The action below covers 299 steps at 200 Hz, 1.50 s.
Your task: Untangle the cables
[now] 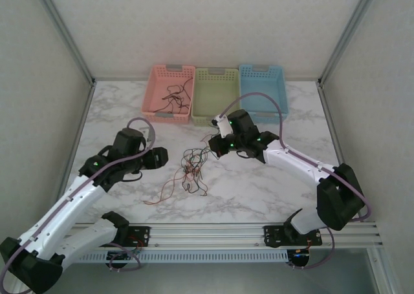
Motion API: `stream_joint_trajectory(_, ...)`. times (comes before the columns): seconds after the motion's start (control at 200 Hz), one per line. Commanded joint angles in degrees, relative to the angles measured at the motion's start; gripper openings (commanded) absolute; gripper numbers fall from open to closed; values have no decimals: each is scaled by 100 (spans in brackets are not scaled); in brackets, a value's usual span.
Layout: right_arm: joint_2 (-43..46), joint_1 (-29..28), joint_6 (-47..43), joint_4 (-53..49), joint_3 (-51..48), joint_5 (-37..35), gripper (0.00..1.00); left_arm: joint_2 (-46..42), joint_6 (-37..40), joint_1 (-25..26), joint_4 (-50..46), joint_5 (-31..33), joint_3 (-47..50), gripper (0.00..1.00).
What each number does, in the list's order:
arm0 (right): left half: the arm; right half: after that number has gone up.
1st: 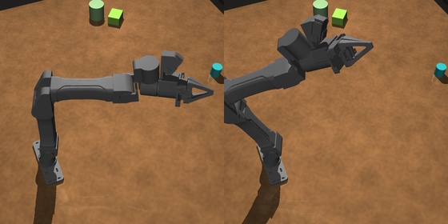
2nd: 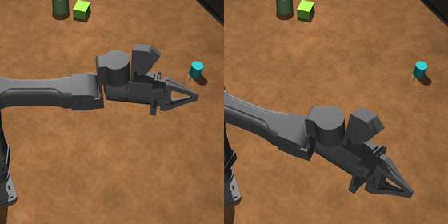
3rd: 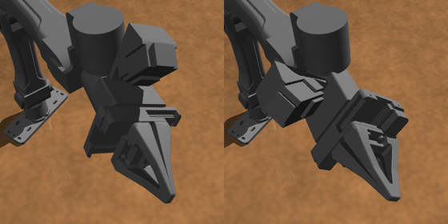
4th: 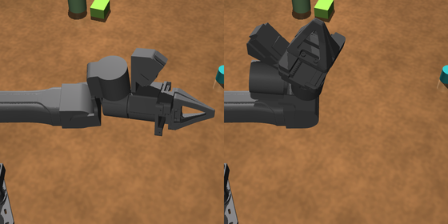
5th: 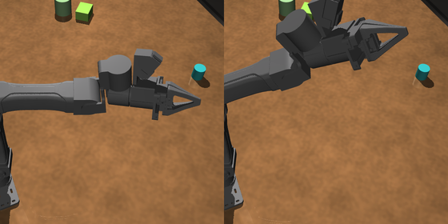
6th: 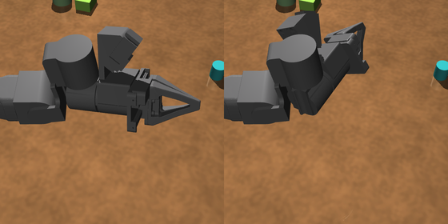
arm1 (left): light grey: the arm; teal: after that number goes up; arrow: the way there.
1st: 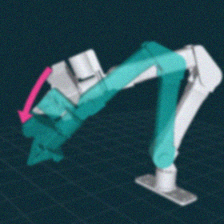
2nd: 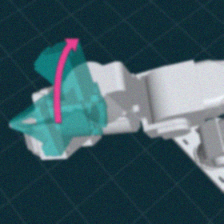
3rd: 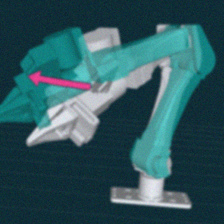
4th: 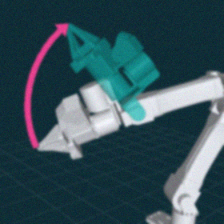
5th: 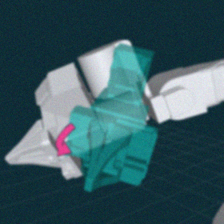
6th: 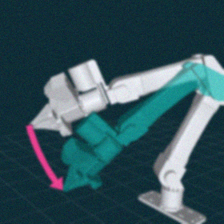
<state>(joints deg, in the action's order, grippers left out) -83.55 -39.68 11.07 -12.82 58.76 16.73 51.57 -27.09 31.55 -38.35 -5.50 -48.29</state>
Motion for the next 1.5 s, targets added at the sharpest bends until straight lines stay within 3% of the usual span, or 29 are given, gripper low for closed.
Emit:
stream_joint_trajectory(0.0,104,123,201,-63,212,146,0,292,-392,202,934,-145,419,58)
stream_joint_trajectory(0.22,137,239,236,-107,173,208,0,1387,-536,666,2107,-268,899,59)
stream_joint_trajectory(0.461,161,250,218,-40,6,161,0,2212,-411,905,2660,-359,733,74)
stream_joint_trajectory(0.686,337,342,306,78,-202,78,0,3209,-534,1002,3422,-563,657,70)
stream_joint_trajectory(0.781,335,377,315,80,-242,69,0,3452,-578,1016,3478,-420,619,66)
stream_joint_trajectory(0.901,378,468,335,34,-280,43,0,3660,-650,1028,3621,-410,637,50)
stream_joint_trajectory(1.126,647,792,431,9,-453,-10,0,3555,-666,1037,3476,-102,758,0)
stream_joint_trajectory(1.312,849,1150,469,-245,-440,-258,0,2990,-635,1029,2916,408,886,0)
stream_joint_trajectory(1.492,982,1562,630,-709,-448,-1452,0,2025,-691,904,2047,1074,1001,0)
